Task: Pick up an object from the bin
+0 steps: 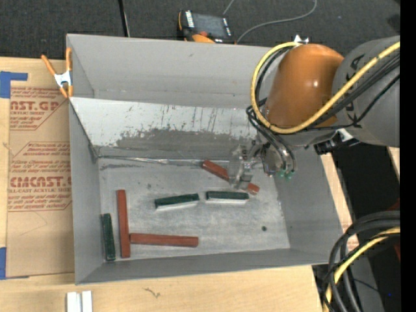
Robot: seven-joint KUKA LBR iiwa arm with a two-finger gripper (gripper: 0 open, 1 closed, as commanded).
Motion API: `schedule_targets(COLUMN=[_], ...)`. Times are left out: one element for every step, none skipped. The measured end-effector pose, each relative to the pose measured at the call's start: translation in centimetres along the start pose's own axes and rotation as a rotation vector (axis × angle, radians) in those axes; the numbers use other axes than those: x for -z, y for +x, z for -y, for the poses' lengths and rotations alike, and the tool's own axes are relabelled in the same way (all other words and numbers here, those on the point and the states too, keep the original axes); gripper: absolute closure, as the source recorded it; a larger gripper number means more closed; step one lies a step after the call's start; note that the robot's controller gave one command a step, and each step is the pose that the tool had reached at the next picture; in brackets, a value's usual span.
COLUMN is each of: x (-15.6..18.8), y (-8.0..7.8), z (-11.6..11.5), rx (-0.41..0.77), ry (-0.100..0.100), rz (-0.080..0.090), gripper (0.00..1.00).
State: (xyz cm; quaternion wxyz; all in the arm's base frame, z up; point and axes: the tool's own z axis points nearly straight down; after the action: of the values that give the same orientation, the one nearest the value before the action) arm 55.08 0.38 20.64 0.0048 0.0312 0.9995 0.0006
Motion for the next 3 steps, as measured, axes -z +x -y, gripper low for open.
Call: schedule_targets(x=[-7.9,-7.5,-13.8], y=[7.2,6.8,5.1], z=[-1.6,-1.6,-9.1], rx=[0.070,0.069,0.033], ry=[0.001,0.001,-0.001], rz=[-0.022,-0.011,-0.008], gripper=[1.00,0.00,0.00])
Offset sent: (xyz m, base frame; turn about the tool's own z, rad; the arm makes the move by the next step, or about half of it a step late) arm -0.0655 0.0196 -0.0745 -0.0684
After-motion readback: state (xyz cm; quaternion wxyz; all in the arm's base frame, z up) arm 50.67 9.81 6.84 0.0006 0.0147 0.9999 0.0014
